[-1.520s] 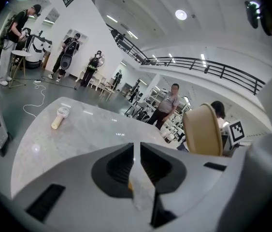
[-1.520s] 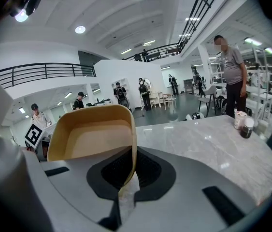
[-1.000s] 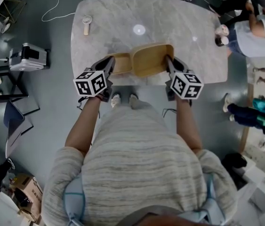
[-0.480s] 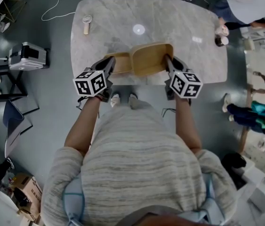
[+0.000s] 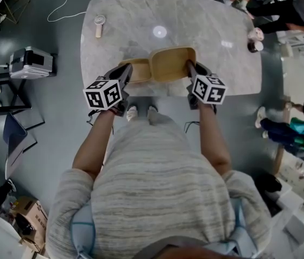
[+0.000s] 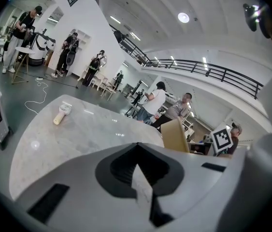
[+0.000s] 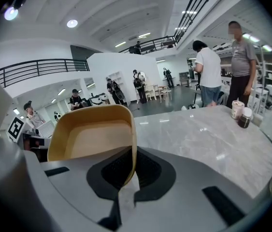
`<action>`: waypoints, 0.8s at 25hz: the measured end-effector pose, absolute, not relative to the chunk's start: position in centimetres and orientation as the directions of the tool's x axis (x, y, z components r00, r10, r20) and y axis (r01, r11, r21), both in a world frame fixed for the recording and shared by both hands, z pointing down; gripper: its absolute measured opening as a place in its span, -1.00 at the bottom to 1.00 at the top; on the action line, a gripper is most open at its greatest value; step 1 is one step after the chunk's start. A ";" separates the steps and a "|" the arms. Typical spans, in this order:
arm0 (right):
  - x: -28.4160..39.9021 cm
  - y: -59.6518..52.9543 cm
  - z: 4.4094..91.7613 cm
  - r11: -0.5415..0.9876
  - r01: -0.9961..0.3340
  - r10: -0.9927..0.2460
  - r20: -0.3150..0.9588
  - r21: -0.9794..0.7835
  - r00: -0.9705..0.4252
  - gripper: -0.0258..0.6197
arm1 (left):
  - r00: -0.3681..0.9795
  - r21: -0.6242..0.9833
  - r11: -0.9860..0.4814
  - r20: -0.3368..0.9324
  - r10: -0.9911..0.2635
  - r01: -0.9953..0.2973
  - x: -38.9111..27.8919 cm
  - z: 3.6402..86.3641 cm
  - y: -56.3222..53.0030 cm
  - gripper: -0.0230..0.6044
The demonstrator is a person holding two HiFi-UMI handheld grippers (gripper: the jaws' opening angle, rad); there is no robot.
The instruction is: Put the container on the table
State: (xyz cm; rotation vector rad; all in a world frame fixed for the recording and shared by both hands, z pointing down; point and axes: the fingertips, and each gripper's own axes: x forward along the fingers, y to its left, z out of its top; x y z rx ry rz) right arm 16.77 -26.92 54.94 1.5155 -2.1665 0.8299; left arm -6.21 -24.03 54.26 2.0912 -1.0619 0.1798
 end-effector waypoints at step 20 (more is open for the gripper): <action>19.5 -26.6 65.2 0.152 -0.978 -0.571 0.795 -0.145 -0.207 -0.91 | 0.636 0.562 -0.347 0.472 -0.610 -0.751 -6.0 55.2 -24.2 -0.92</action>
